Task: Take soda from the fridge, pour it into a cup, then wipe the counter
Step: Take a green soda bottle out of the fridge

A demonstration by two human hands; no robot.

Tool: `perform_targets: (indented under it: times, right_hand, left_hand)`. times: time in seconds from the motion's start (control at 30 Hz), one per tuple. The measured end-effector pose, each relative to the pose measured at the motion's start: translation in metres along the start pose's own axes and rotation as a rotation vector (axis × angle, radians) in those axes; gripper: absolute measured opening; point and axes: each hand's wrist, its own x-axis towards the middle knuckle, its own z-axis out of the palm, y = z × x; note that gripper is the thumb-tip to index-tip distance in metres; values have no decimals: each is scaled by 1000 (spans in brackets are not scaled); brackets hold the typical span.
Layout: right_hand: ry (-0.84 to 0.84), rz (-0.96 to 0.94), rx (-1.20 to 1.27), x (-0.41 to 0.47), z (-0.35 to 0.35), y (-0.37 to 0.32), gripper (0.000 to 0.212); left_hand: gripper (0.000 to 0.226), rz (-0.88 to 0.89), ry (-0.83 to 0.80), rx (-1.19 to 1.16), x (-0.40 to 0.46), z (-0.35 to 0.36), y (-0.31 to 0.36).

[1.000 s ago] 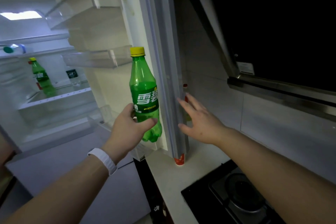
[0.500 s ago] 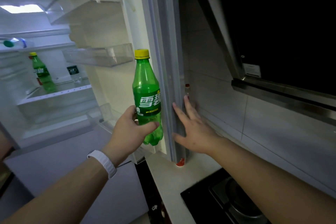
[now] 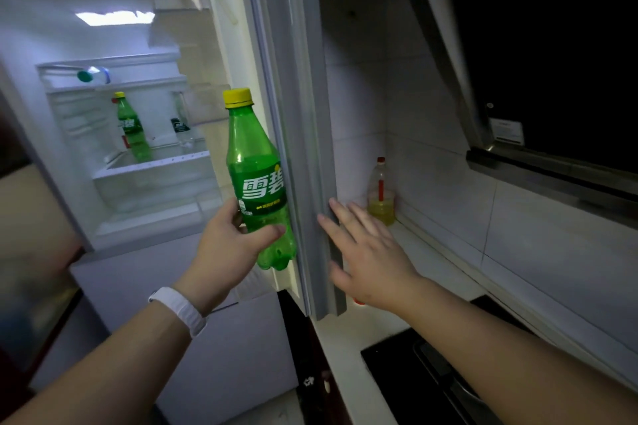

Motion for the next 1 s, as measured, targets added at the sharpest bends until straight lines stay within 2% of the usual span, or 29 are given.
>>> perform_targets:
  times: [0.17, 0.37, 0.67, 1.0]
  right_hand:
    - [111, -67, -17, 16, -6, -32, 74]
    - [151, -142, 49, 33, 6, -71, 75]
    - [236, -269, 5, 58, 25, -148, 72]
    - [263, -371, -38, 112, 56, -244, 64]
  left_hand:
    - [45, -31, 88, 15, -14, -36, -6]
    - [43, -49, 167, 51, -25, -84, -13]
    - [42, -42, 209, 44, -28, -167, -16]
    - [44, -56, 266, -8, -20, -274, -52]
